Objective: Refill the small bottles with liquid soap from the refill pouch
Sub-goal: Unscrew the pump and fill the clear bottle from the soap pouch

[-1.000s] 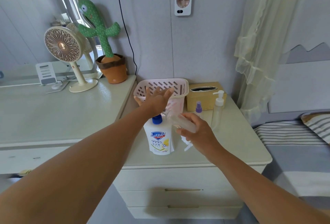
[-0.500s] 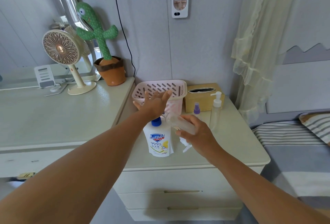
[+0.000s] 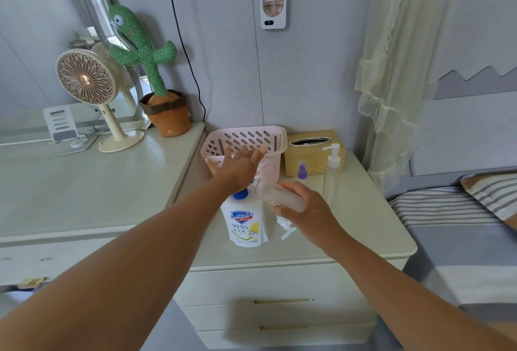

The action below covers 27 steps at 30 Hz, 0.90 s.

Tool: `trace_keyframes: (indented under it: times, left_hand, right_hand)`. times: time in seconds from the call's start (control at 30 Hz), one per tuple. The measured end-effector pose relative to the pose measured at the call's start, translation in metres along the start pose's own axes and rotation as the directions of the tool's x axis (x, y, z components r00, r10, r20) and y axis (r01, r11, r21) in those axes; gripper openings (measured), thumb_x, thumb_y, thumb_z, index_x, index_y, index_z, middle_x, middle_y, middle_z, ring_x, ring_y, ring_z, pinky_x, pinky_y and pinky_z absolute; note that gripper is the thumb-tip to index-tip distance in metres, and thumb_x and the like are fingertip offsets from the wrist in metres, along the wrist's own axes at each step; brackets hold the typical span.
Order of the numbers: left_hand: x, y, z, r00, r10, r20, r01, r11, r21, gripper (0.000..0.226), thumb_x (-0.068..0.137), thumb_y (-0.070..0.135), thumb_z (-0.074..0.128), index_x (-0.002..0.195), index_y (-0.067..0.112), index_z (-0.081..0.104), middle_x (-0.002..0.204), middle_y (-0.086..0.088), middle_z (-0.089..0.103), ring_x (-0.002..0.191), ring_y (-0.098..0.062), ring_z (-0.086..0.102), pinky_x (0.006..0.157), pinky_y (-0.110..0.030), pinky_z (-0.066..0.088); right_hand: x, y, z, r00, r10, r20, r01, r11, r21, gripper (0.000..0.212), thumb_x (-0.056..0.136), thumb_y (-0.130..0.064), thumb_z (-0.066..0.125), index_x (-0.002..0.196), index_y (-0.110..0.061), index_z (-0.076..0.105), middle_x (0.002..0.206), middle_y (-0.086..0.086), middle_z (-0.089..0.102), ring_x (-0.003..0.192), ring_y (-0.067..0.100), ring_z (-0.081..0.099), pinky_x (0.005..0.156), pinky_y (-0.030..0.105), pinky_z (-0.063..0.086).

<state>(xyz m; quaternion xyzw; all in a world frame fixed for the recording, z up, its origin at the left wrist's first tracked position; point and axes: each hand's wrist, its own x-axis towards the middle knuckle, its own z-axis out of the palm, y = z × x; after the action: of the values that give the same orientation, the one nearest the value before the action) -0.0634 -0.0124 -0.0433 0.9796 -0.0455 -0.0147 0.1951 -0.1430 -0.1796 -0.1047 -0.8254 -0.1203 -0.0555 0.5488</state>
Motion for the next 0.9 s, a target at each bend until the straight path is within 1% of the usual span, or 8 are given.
trace_keyframes:
  times: [0.1, 0.17, 0.27, 0.4, 0.53, 0.67, 0.73, 0.9]
  left_hand:
    - [0.000, 0.003, -0.007, 1.000, 0.010, 0.001, -0.010, 0.995, 0.103, 0.055, 0.098, 0.057, 0.006, 0.149, 0.039, 0.018, 0.160, 0.005, 0.004, 0.146, -0.025, -0.016, 0.105, -0.066, -0.020]
    - [0.000, 0.004, -0.010, 1.000, 0.009, 0.014, -0.011, 0.991, 0.134, 0.054, 0.099, 0.056, 0.005, 0.149, 0.041, 0.016, 0.161, 0.005, 0.003, 0.146, -0.025, -0.015, 0.104, -0.066, -0.020]
    - [-0.002, 0.005, -0.008, 1.000, 0.008, -0.006, -0.007, 0.995, 0.104, 0.054, 0.100, 0.054, 0.006, 0.150, 0.038, 0.018, 0.161, 0.005, 0.005, 0.146, -0.025, -0.015, 0.104, -0.066, -0.020]
    - [-0.007, 0.004, -0.001, 1.000, -0.012, -0.016, 0.013, 0.998, 0.066, 0.060, 0.097, 0.059, 0.005, 0.150, 0.036, 0.020, 0.160, 0.005, 0.008, 0.147, -0.024, -0.013, 0.106, -0.063, -0.018]
    - [-0.002, 0.001, -0.001, 1.000, 0.008, -0.011, -0.008, 0.998, 0.062, 0.062, 0.094, 0.063, 0.004, 0.148, 0.039, 0.022, 0.161, 0.006, 0.006, 0.146, -0.025, -0.015, 0.104, -0.066, -0.021]
    - [-0.001, 0.003, -0.010, 1.000, 0.003, -0.002, -0.003, 0.996, 0.094, 0.058, 0.096, 0.062, 0.006, 0.147, 0.042, 0.023, 0.161, 0.005, 0.003, 0.146, -0.025, -0.014, 0.103, -0.066, -0.022]
    - [0.000, 0.002, -0.011, 1.000, 0.002, 0.004, -0.002, 0.998, 0.061, 0.059, 0.095, 0.062, 0.008, 0.148, 0.041, 0.023, 0.161, 0.004, 0.003, 0.146, -0.025, -0.015, 0.103, -0.067, -0.023]
    - [-0.002, -0.002, -0.002, 1.000, -0.006, -0.029, 0.007, 0.999, 0.031, 0.062, 0.094, 0.064, 0.006, 0.149, 0.038, 0.022, 0.161, 0.006, 0.008, 0.147, -0.023, -0.014, 0.105, -0.063, -0.020]
  right_hand:
    - [0.001, -0.004, -0.003, 1.000, -0.010, 0.003, 0.010, 1.000, 0.003, 0.046, 0.083, -0.032, 0.071, 0.125, -0.031, 0.054, 0.114, -0.008, 0.060, 0.104, 0.012, 0.056, 0.085, 0.024, 0.048]
    - [0.002, -0.006, -0.005, 1.000, -0.015, 0.004, 0.015, 1.000, -0.007, 0.047, 0.083, -0.033, 0.070, 0.127, -0.031, 0.054, 0.117, -0.008, 0.059, 0.107, 0.011, 0.054, 0.088, 0.024, 0.046]
    - [0.002, -0.007, -0.006, 1.000, -0.013, 0.005, 0.013, 1.000, -0.014, 0.047, 0.083, -0.033, 0.070, 0.128, -0.030, 0.054, 0.117, -0.008, 0.059, 0.106, 0.011, 0.054, 0.084, 0.020, 0.045]
    - [0.002, -0.004, -0.002, 1.000, 0.009, 0.015, -0.009, 1.000, -0.025, 0.046, 0.084, -0.032, 0.069, 0.126, -0.028, 0.053, 0.114, -0.007, 0.059, 0.104, 0.013, 0.055, 0.081, 0.018, 0.044]
    - [0.001, -0.005, -0.002, 1.000, 0.023, 0.014, -0.023, 1.000, -0.007, 0.047, 0.083, -0.030, 0.070, 0.127, -0.028, 0.053, 0.114, -0.006, 0.059, 0.104, 0.014, 0.055, 0.077, 0.016, 0.042]
    - [0.002, -0.010, -0.004, 1.000, 0.009, 0.019, -0.009, 1.000, 0.010, 0.047, 0.082, -0.031, 0.071, 0.126, -0.030, 0.054, 0.119, -0.008, 0.058, 0.107, 0.011, 0.054, 0.080, 0.015, 0.042]
    - [0.003, -0.012, -0.004, 1.000, 0.002, 0.022, -0.002, 1.000, 0.013, 0.047, 0.082, -0.031, 0.071, 0.126, -0.030, 0.054, 0.119, -0.008, 0.058, 0.108, 0.011, 0.054, 0.082, 0.016, 0.043]
    - [0.002, -0.009, -0.002, 1.000, 0.012, 0.020, -0.012, 1.000, -0.002, 0.046, 0.083, -0.028, 0.071, 0.125, -0.028, 0.054, 0.114, -0.008, 0.059, 0.103, 0.011, 0.054, 0.077, 0.013, 0.042]
